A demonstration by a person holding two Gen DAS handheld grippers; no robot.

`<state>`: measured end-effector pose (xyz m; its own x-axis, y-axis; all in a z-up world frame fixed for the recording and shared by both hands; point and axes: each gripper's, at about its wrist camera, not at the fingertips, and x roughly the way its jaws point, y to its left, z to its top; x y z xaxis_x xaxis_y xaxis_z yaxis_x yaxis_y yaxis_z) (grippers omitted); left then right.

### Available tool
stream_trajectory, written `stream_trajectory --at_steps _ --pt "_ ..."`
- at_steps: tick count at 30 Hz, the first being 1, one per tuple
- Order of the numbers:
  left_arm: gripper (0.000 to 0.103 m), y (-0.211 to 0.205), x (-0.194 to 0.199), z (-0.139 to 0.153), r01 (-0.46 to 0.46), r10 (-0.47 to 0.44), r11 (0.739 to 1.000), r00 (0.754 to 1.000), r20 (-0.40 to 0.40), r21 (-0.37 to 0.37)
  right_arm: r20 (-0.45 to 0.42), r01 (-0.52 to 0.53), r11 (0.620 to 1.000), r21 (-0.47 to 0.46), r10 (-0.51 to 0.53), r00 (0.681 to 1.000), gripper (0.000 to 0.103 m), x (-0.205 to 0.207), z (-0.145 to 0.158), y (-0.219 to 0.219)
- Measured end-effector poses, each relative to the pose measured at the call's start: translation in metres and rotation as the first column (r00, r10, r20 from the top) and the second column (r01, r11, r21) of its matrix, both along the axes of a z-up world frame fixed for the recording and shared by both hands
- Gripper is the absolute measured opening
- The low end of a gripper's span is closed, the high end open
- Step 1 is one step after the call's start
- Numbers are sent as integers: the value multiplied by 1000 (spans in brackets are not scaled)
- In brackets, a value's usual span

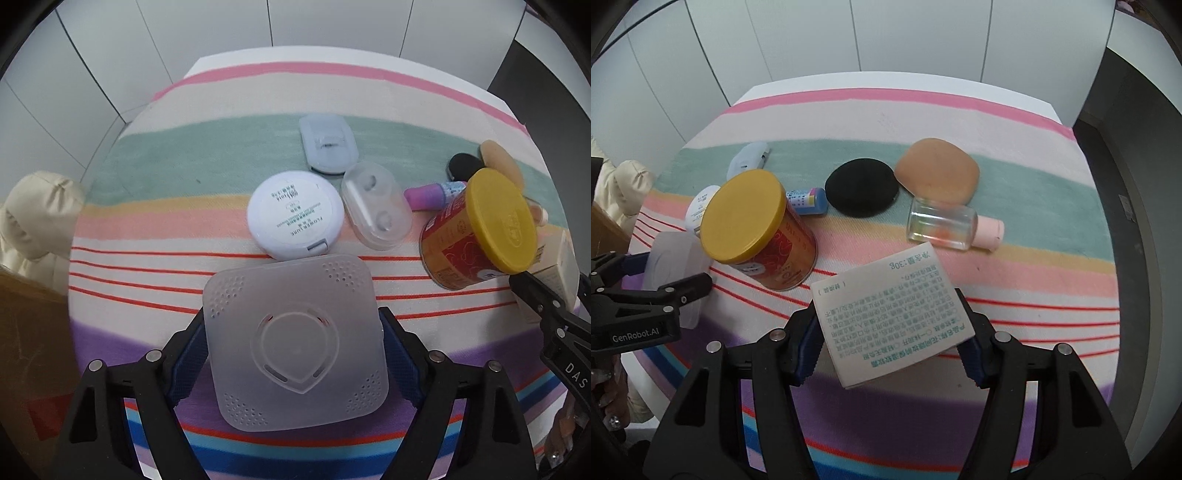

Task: Organize objects
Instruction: 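Lift the frosted case with the left tool while the right tool lifts the white box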

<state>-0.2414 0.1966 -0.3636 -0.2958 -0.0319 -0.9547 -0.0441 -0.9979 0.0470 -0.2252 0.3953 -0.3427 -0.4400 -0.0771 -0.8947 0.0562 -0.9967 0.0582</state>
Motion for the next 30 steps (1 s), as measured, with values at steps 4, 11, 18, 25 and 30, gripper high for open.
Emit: stream_trajectory --at_steps 4,11,18,25,30 --pt "86 -4 5 20 5 -5 1000 1000 -19 -5 21 28 1000 13 -28 999 65 2 14 0" --pt "86 -8 1 69 9 -11 1000 997 -73 -19 17 59 998 -3 -59 998 65 4 65 1" --pt "86 -22 -29 143 7 0 998 994 -108 64 -19 54 998 22 -53 998 65 7 142 -5" --pt "86 -26 -23 228 8 4 999 971 -239 51 -125 92 996 -5 -92 988 65 14 225 -5" --pt "86 -29 -9 271 19 1 998 954 -299 64 -168 100 995 -9 -100 981 65 24 260 -10"
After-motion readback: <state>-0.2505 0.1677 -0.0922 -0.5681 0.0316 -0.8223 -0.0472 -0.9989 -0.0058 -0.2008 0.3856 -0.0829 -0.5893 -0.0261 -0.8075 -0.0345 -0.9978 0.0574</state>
